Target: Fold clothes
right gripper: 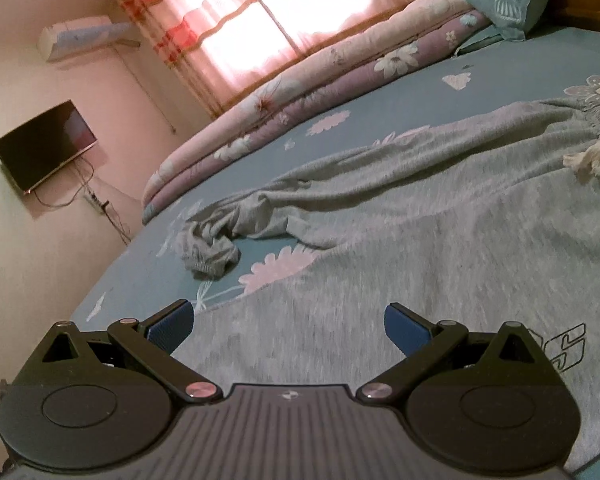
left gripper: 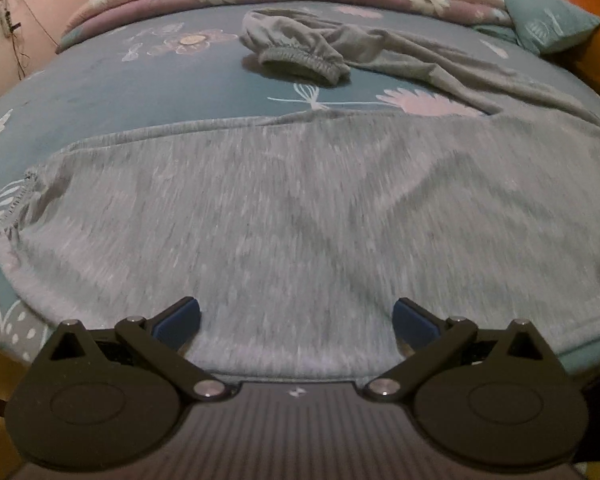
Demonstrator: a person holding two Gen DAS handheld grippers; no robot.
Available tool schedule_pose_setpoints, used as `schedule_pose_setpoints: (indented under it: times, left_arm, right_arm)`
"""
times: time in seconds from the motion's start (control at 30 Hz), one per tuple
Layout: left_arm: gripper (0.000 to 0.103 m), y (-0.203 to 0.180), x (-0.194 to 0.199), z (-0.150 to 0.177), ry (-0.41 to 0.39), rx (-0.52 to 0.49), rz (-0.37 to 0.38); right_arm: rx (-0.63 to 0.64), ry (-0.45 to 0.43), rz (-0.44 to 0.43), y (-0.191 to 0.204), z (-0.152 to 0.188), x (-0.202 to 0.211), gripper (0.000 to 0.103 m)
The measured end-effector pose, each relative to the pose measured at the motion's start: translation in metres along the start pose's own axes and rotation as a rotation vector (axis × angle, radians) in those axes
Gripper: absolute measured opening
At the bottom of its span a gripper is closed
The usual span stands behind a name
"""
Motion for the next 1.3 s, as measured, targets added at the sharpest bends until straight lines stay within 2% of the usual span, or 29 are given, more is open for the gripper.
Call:
schedule_pose_setpoints:
  times: [0.1,0.17,0.27,0.3,0.37,0.47,0.57,0.63,0.77,0.8,0.9,1.0,1.07,1.3]
  left_arm:
    - [0.102,0.007,0.003,-0.020,-0.070,-0.027,-0.090]
    - [0.102,0.018,-0.005,-0.033,-0.064,-0.004,-0.137]
    - [0.102,0.031,-0.031,-0.037,0.017,0.015,-0.143]
    - [0.103,0.033,-0.034,-0.036,0.022,0.009,-0.146]
    - [0.103,0.042,-0.032,-0.031,0.019,0.028,-0.150]
    - [0.102,0.056,-0.024,-0.025,0.025,0.027,-0.203]
    - [0.102,0.074,-0.007,-0.027,-0.022,0.029,-0.229]
    - [0.102,0.095,0.001,-0.032,-0.052,0.092,-0.201]
    - [0.102,0.142,-0.007,-0.037,-0.064,0.331,0.018]
    - [0.102,0.151,-0.010,-0.036,-0.060,0.382,0.051]
    - [0.102,0.170,-0.021,-0.029,-0.024,0.453,0.029]
    - [0.102,0.187,-0.033,-0.012,0.083,0.478,-0.082]
    - [0.102,0.194,-0.032,-0.002,0.095,0.481,-0.110]
    - [0.102,0.175,-0.004,-0.006,0.000,0.486,0.044]
  right_arm:
    - [0.017,0.006,0.012,0.002,0.003,-0.002,0.103]
    - [0.026,0.011,0.020,0.004,0.004,-0.004,0.103]
    - [0.044,0.024,0.034,0.005,0.006,-0.008,0.103]
    - [0.052,0.027,0.039,0.006,0.007,-0.008,0.103]
    - [0.068,0.022,0.052,0.006,0.007,-0.007,0.103]
    - [0.079,0.013,0.062,0.005,0.007,-0.004,0.103]
    - [0.067,0.026,0.046,0.006,0.007,-0.004,0.103]
    - [0.075,0.036,0.042,0.008,0.008,-0.005,0.103]
    - [0.115,0.051,0.062,0.013,0.013,-0.009,0.103]
    - [0.122,0.054,0.068,0.013,0.014,-0.010,0.103]
    - [0.139,0.060,0.076,0.015,0.016,-0.011,0.103]
    - [0.142,0.064,0.079,0.015,0.016,-0.011,0.103]
    - [0.142,0.067,0.080,0.015,0.016,-0.011,0.103]
    - [0.153,0.074,0.079,0.017,0.017,-0.013,0.103]
Point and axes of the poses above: each gripper's, at about its wrist camera, not at the fingertips, and x roughly against the way its jaws point, y to its left, z to its underside, the point moved 3 cm from there along -x, roughly the way its jaws point, and after that the axes turned 8 degrees about -x, right-handed, at the moved point
